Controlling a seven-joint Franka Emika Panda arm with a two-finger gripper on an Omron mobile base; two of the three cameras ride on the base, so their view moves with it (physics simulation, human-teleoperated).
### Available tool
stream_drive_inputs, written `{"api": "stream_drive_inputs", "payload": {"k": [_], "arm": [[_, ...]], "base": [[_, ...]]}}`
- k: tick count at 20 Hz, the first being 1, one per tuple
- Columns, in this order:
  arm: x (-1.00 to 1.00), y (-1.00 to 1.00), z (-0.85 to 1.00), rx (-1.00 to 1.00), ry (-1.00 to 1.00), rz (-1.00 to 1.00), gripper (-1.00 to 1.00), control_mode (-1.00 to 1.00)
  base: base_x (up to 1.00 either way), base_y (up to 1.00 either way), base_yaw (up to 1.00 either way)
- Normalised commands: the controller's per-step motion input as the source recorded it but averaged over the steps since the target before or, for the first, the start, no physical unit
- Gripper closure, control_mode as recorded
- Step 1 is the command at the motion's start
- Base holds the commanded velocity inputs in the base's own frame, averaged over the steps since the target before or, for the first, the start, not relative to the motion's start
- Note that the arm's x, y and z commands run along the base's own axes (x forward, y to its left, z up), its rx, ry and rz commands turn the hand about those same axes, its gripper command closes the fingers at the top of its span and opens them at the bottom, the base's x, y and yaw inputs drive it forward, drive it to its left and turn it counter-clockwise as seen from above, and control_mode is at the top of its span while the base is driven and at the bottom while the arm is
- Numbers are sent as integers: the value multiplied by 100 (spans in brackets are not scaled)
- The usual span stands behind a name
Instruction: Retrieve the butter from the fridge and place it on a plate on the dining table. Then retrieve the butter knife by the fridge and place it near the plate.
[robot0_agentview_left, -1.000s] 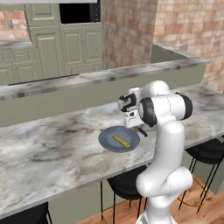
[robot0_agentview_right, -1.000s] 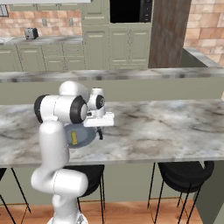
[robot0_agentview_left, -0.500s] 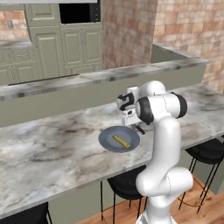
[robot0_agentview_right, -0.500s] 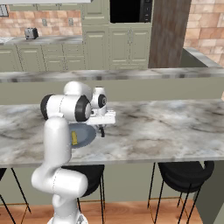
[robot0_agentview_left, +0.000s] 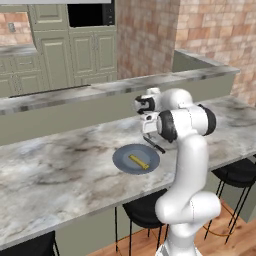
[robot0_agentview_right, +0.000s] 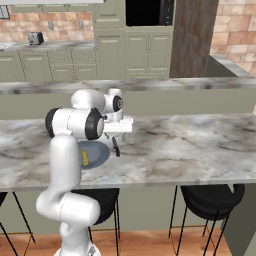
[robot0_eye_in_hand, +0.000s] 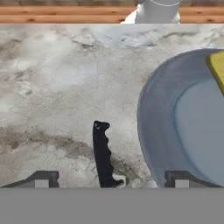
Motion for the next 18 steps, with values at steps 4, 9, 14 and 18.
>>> {"api": "stream_drive_inputs", "payload": {"k": [4,9,14,18], "arm": [[-82,2,88,0,-3,-1,-100,-100],[-100,23,86,1,-7,0,-100,-100],[-100,37,99,5,-5,0,-100,-100],[-100,68,98,4,-4,0,-100,-100]], "base": [[0,0,0],[0,0,0],[0,0,0],[0,0,0]]}}
